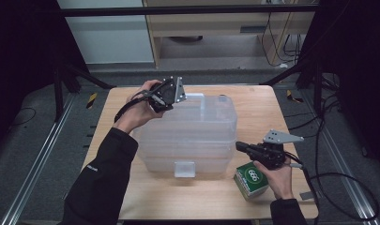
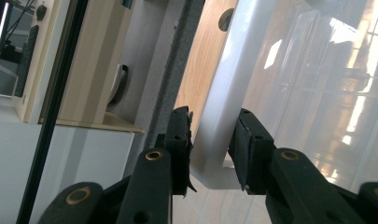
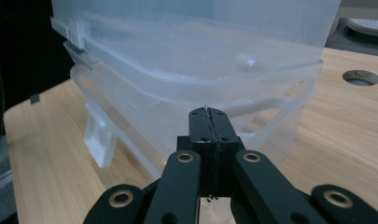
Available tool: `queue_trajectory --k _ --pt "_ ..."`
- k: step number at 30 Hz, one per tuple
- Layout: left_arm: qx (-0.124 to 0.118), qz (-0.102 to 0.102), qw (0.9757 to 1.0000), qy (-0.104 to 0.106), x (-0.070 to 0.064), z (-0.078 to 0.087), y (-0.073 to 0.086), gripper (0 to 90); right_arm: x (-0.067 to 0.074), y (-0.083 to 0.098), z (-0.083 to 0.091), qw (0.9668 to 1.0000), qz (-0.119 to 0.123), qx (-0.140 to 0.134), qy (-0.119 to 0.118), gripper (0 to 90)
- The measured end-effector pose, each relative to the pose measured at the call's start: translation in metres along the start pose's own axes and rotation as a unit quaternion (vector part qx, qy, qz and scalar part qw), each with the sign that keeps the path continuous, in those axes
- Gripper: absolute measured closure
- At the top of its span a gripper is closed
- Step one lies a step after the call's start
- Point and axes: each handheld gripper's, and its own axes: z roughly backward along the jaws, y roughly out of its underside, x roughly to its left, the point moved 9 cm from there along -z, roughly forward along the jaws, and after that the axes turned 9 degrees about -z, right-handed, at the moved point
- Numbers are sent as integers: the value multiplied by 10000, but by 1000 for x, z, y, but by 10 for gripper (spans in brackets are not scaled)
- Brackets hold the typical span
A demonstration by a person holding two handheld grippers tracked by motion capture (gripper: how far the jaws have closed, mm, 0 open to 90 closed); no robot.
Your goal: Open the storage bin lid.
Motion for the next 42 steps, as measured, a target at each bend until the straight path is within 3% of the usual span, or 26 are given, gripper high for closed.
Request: queue_trajectory --k 8,12,15,18,24,27,32,34,36,37,38,39,40,41,42 --pt "-48 0 10000 13 -1 1 0 682 0 0 -3 10000 -45 56 6 900" --pt "-366 239 9989 153 -5 9 -2 596 0 1 -4 9999 -28 99 37 900" --pt "-378 244 9988 181 -8 16 0 551 0 1 -4 9999 -52 117 41 900" --pt "-523 505 9971 229 -10 27 3 525 0 1 -4 9999 -52 124 48 900" --pt "-826 1179 9894 163 -10 45 17 505 0 2 -4 9999 -46 135 50 900" --pt "-972 1609 9822 68 -9 54 28 511 0 2 -4 9999 -48 150 52 900" --pt "-1143 2357 9650 -162 -10 67 52 557 0 2 -4 9998 -56 158 54 900" --pt "-1232 2686 9549 -278 -13 73 63 588 0 2 -4 9998 -65 168 61 900" --pt "-1311 2916 9467 -395 -14 78 72 618 0 2 -4 9998 -61 185 61 900" --pt "-1383 3097 9396 -455 -15 82 79 638 0 2 -4 9998 -58 183 63 900" --pt "-1451 3221 9342 -490 -15 84 83 659 0 3 -4 9998 -67 193 58 900" --pt "-1518 3402 9265 -538 -17 87 89 675 0 2 -4 9998 -66 189 60 900" --pt "-1556 3507 9217 -573 -18 89 94 686 0 2 -4 9998 -74 192 55 900" --pt "-1556 3507 9217 -573 -18 89 94 697 0 2 -4 9998 -70 185 68 900" --pt "-1773 3599 9138 -637 -20 95 104 717 0 2 -4 9998 -82 186 69 900"
